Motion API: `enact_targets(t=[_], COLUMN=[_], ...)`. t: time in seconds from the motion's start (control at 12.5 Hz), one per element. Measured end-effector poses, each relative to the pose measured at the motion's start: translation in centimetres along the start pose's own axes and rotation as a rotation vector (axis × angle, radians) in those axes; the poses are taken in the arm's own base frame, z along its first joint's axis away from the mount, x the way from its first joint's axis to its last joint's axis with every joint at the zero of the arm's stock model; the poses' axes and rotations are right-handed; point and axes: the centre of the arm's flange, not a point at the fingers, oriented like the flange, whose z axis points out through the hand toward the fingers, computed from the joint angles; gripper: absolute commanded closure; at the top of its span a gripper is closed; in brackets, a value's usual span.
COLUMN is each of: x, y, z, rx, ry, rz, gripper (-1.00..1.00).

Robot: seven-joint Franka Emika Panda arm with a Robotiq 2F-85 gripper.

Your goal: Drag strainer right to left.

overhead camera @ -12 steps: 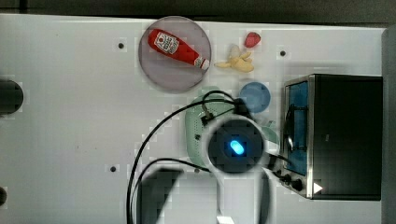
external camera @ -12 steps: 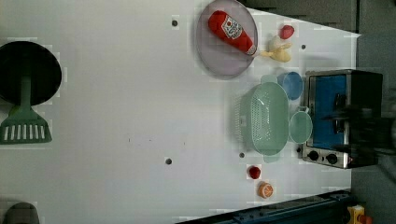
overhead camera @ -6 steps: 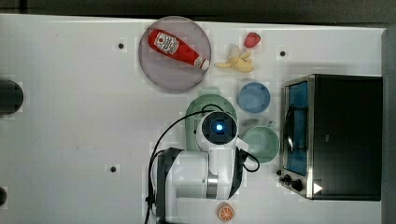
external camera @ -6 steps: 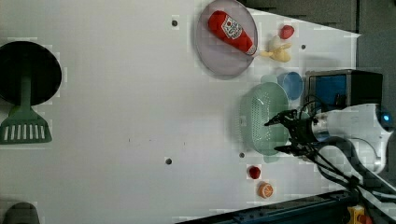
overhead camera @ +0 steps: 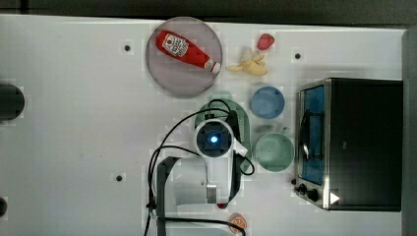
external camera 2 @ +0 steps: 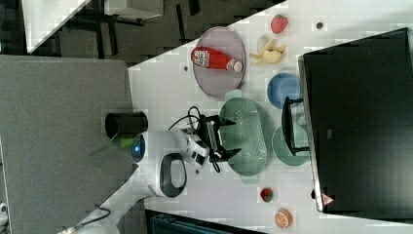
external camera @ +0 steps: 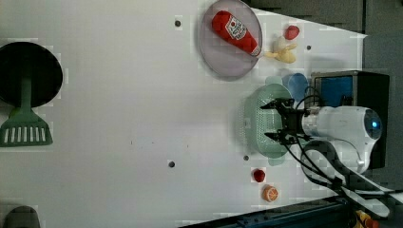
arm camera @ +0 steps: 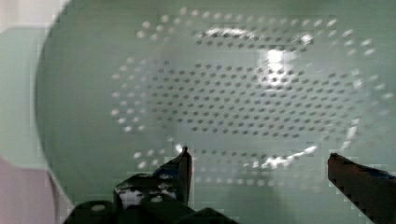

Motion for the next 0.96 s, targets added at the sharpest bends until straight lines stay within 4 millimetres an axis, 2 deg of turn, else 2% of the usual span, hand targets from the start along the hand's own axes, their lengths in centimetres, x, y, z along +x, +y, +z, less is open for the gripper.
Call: enact_targets(t=[0.16,0.4,0.64,0.96], x=[-0.7,-1.7,-3.6,-8.9], y=[-0.1,2.3,1.4,0.3], z=[3.0,7.3,6.9,5.8], rx=[0.011,-0.079,-0.059,-0.026], ry=[-0.009,-0.014,-0.018,-0.036], rz=[0.023,0.047,0.017,-0.017], gripper=[-1.0,-1.0,-1.0,-1.0])
